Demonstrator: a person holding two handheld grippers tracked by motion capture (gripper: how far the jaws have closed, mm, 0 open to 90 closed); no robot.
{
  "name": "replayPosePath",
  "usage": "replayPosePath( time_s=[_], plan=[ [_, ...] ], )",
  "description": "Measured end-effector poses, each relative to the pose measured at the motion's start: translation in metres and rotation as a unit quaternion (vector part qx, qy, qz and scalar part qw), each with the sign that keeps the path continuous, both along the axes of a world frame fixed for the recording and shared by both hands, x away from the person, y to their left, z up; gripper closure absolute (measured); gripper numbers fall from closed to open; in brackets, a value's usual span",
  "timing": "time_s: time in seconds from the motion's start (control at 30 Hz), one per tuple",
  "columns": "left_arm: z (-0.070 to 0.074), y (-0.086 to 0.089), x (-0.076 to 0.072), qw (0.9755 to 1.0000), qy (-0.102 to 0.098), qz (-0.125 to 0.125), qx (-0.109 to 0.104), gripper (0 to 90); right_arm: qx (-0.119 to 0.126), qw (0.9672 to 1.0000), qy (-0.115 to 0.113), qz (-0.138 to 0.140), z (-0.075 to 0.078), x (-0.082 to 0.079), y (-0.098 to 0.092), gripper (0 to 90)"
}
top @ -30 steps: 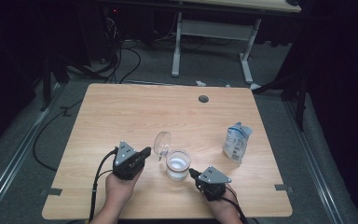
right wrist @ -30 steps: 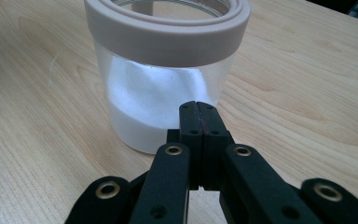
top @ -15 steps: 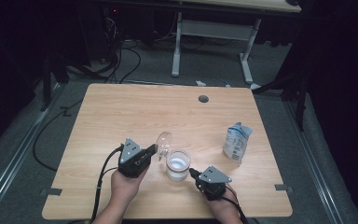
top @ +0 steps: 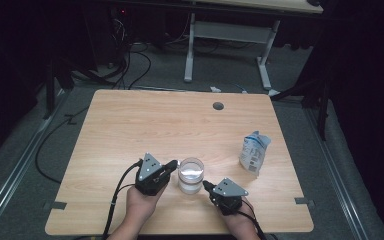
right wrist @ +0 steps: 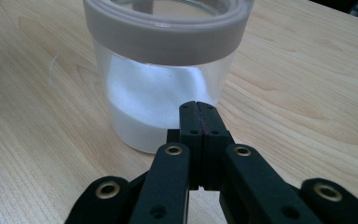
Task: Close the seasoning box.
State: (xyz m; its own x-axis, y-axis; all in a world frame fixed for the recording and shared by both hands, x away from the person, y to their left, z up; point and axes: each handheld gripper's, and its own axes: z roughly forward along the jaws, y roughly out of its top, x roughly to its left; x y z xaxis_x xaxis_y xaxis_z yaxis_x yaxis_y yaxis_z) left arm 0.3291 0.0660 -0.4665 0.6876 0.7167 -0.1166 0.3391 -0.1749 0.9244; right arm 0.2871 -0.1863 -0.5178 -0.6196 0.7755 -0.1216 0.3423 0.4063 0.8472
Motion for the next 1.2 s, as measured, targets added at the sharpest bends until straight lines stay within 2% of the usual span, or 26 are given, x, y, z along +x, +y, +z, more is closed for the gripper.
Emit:
replayPosePath(
  time_s=[0.2, 0.3, 0.43, 0.5, 0.53, 0.57, 0.6, 0.63, 0.7, 0.8, 0.9, 0.93, 0.97, 1.0, 1.03, 1.13, 1.2],
  plan=[
    [-0.005, 0.012, -0.003, 0.9999, -0.005, 0.006, 0.013, 87.2, 0.002, 1.0, 0.002, -0.001, 0.0, 0.0, 0.0, 90.0],
    [-0.014, 0.03, -0.004, 0.9995, 0.002, 0.019, 0.027, 86.4, 0.005, 1.0, 0.002, -0.007, 0.001, 0.001, -0.004, 90.0],
    [-0.029, 0.053, -0.014, 0.9986, 0.008, 0.035, 0.039, 84.1, 0.005, 0.9999, 0.001, -0.016, 0.003, 0.004, -0.008, 90.0],
    [-0.041, 0.071, -0.021, 0.9976, 0.014, 0.052, 0.044, 81.8, 0.007, 0.9998, 0.001, -0.02, 0.004, 0.004, -0.012, 90.0],
    [-0.041, 0.071, -0.021, 0.9976, 0.014, 0.052, 0.044, 81.2, 0.007, 0.9998, 0.001, -0.02, 0.004, 0.004, -0.012, 90.0],
    [-0.045, 0.081, -0.023, 0.9965, 0.021, 0.062, 0.052, 80.3, 0.013, 0.9997, -0.003, -0.021, 0.007, 0.005, -0.014, 90.0],
    [-0.045, 0.081, -0.023, 0.9965, 0.021, 0.062, 0.052, 79.1, 0.013, 0.9997, -0.003, -0.021, 0.007, 0.005, -0.014, 90.0],
    [-0.045, 0.089, -0.024, 0.9951, 0.018, 0.075, 0.062, 79.1, 0.011, 0.9997, -0.006, -0.023, 0.01, 0.006, -0.014, 90.0],
    [-0.047, 0.096, -0.026, 0.9948, 0.022, 0.085, 0.053, 76.6, 0.019, 0.9995, -0.012, -0.024, 0.017, 0.008, -0.016, 90.0],
    [-0.053, 0.102, -0.03, 0.9939, 0.031, 0.092, 0.051, 72.3, 0.028, 0.999, -0.014, -0.031, 0.021, 0.018, -0.015, 90.0],
    [-0.059, 0.109, -0.034, 0.993, 0.04, 0.097, 0.054, 67.5, 0.016, 0.9989, -0.021, -0.039, 0.022, 0.033, -0.01, 90.0],
    [-0.059, 0.109, -0.034, 0.993, 0.04, 0.097, 0.054, 66.4, 0.016, 0.9989, -0.021, -0.039, 0.022, 0.033, -0.01, 90.0],
    [-0.058, 0.112, -0.033, 0.9929, 0.037, 0.101, 0.05, 65.5, 0.03, 0.9988, -0.014, -0.036, 0.02, 0.034, -0.009, 90.0],
    [-0.058, 0.112, -0.033, 0.9929, 0.037, 0.101, 0.05, 64.9, 0.03, 0.9988, -0.014, -0.036, 0.02, 0.034, -0.009, 90.0],
    [-0.057, 0.113, -0.033, 0.993, 0.034, 0.103, 0.048, 64.1, 0.018, 0.9992, -0.016, -0.031, 0.018, 0.033, -0.006, 90.0],
    [-0.057, 0.117, -0.03, 0.9928, 0.032, 0.106, 0.046, 63.0, 0.023, 0.9993, -0.015, -0.026, 0.016, 0.03, -0.004, 90.0],
    [-0.058, 0.119, -0.029, 0.9925, 0.038, 0.109, 0.039, 62.5, 0.019, 0.9993, -0.018, -0.026, 0.016, 0.028, -0.002, 90.0]
  ],
)
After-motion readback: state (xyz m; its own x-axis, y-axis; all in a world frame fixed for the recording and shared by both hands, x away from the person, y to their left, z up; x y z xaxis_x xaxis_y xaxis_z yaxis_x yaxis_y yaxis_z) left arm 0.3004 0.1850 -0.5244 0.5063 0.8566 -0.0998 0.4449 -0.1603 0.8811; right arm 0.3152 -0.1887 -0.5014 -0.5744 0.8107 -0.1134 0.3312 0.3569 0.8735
